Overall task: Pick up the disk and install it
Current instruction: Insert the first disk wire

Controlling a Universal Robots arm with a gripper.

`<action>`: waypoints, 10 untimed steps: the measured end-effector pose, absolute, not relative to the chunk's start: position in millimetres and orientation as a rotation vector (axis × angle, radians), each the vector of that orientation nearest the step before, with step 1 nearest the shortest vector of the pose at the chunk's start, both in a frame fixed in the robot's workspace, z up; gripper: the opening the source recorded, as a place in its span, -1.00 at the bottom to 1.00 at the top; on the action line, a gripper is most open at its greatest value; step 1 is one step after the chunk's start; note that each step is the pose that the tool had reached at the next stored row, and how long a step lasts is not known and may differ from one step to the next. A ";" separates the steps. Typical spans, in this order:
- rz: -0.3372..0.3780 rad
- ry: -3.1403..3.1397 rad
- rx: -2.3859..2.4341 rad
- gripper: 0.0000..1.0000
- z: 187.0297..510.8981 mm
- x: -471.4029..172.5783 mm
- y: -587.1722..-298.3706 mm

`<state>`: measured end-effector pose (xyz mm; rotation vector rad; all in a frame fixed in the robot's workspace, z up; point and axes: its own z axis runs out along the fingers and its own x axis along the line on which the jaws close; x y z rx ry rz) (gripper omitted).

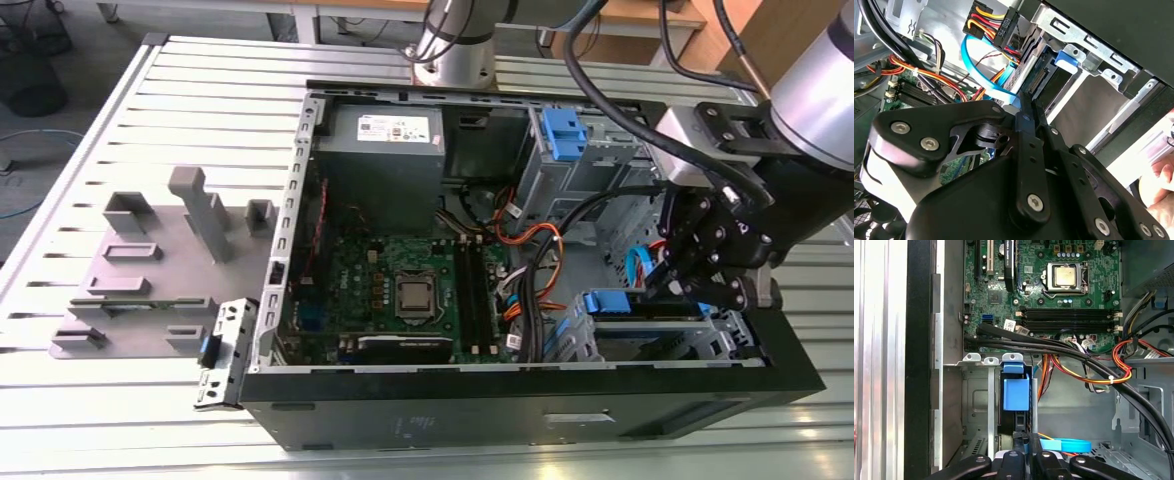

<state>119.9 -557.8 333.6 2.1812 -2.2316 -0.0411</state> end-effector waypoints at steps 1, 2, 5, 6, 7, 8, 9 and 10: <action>-0.041 -2.232 2.181 -0.69 333.2 119.9 -557.8; -0.042 -2.232 2.181 -0.69 332.6 119.9 -557.8; -0.041 -2.231 2.181 -0.69 331.6 119.9 -557.8; -0.041 -2.231 2.181 -0.69 331.6 119.9 -557.8; -0.041 -2.232 2.181 -0.69 331.5 119.9 -557.8; -0.041 -2.232 2.181 -0.69 331.3 119.9 -557.8; -0.041 -2.232 2.181 -0.69 331.3 119.9 -557.8; -0.041 -2.232 2.181 -0.69 331.3 119.9 -557.8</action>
